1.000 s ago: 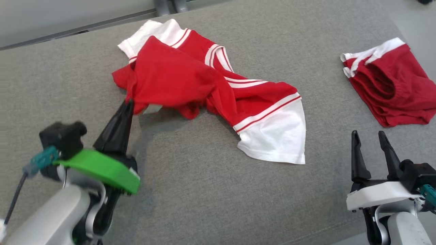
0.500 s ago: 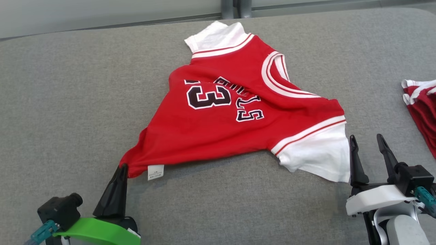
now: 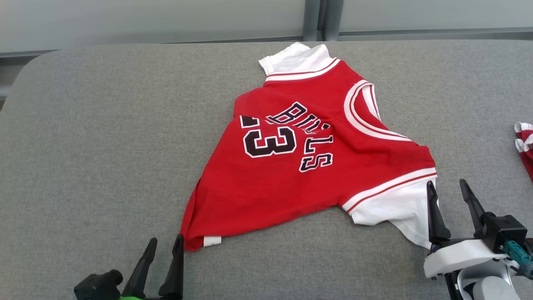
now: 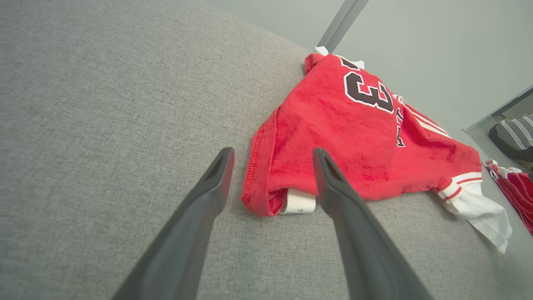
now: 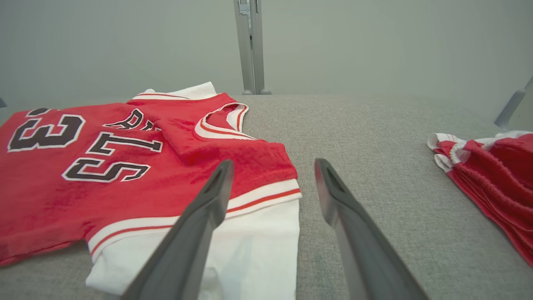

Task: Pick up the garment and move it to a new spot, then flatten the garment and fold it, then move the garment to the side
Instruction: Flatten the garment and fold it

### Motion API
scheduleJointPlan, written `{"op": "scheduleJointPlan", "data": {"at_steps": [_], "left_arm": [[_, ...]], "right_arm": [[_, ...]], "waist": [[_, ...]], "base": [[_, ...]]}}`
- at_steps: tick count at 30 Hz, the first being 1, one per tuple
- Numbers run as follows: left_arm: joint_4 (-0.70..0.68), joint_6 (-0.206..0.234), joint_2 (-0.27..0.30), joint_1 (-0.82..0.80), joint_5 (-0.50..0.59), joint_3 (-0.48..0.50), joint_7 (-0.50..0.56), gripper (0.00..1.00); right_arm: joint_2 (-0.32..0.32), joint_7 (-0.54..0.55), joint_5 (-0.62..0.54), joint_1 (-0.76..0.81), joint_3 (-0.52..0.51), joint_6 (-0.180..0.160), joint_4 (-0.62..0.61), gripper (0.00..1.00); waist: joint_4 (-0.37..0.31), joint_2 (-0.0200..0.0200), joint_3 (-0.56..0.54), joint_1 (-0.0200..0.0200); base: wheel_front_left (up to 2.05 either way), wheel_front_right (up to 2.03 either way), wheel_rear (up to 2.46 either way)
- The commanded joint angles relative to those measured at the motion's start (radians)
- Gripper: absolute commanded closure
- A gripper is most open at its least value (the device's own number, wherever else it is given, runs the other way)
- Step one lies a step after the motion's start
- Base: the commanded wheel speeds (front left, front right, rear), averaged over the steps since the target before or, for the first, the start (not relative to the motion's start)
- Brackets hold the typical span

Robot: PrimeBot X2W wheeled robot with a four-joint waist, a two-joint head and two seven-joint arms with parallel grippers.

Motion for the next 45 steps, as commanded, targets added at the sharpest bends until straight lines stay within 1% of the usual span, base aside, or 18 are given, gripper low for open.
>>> {"op": "scheduleJointPlan", "data": {"at_steps": [1,3,5,9,12,17,22,28,32,35,39,45], "left_arm": [[0.015,-0.013,-0.011,0.013,0.003,0.011,-0.002,0.00],[0.052,-0.030,-0.020,0.022,0.028,0.030,-0.002,0.00],[0.074,-0.044,-0.040,0.028,0.045,0.049,-0.002,0.00],[0.086,-0.069,-0.065,0.044,0.075,0.081,-0.002,0.00],[0.074,-0.072,-0.077,0.053,0.116,0.085,-0.003,0.00],[0.039,-0.052,-0.103,0.084,0.183,0.099,-0.003,0.00],[0.038,-0.041,-0.120,0.095,0.245,0.085,-0.003,0.00],[0.025,-0.011,-0.109,0.096,0.308,0.092,-0.003,0.00],[-0.018,0.008,-0.122,0.117,0.351,0.131,-0.003,0.00],[-0.033,0.011,-0.123,0.134,0.376,0.163,-0.003,0.00],[-0.037,0.001,-0.126,0.146,0.399,0.219,-0.003,0.00],[0.026,-0.057,-0.110,0.110,0.419,0.279,-0.003,0.00]], "right_arm": [[-0.003,-0.003,-0.003,0.006,-0.002,0.000,0.002,0.00],[-0.003,-0.003,-0.004,0.013,-0.003,0.000,0.004,0.00],[-0.003,-0.003,-0.004,0.018,-0.010,0.000,0.003,0.00],[-0.003,-0.003,-0.002,0.032,-0.023,0.000,-0.001,0.00],[-0.003,-0.003,0.004,0.055,-0.033,0.000,-0.001,0.00],[-0.003,-0.003,0.014,0.093,-0.046,0.000,0.004,0.00],[-0.003,-0.002,0.003,0.106,-0.032,0.000,0.043,0.00],[-0.004,0.008,-0.003,0.100,-0.020,0.000,0.071,0.00],[-0.003,0.000,-0.017,0.108,-0.026,0.000,0.045,0.00],[-0.003,-0.002,-0.028,0.127,-0.027,0.000,0.011,0.00],[-0.003,-0.003,-0.034,0.146,-0.008,0.000,-0.046,0.00],[-0.003,-0.003,-0.039,0.158,0.024,0.000,-0.088,0.00]], "waist": [[-0.001,0.0081,-0.003,0.0000],[-0.006,0.0081,-0.009,0.0000],[-0.008,0.0081,-0.015,0.0000],[-0.011,0.0081,-0.030,0.0000],[-0.012,0.0081,-0.048,0.0000],[-0.018,0.0081,-0.074,0.0000],[-0.024,0.0081,-0.089,0.0000],[-0.024,0.0081,-0.101,0.0000],[-0.017,0.0081,-0.119,0.0000],[-0.009,0.0081,-0.134,0.0000],[-0.001,0.0081,-0.146,0.0000],[0.015,0.0081,-0.152,0.0000]], "base": [[0.00,0.00,0.00],[0.00,0.00,0.00],[0.00,0.00,0.00],[0.00,0.00,0.00],[0.00,0.00,0.00],[0.00,0.00,0.00],[0.00,0.00,0.00],[0.00,0.00,0.00],[0.00,0.00,0.00],[0.00,0.00,0.00],[0.00,0.00,0.00],[0.00,0.00,0.00]]}}
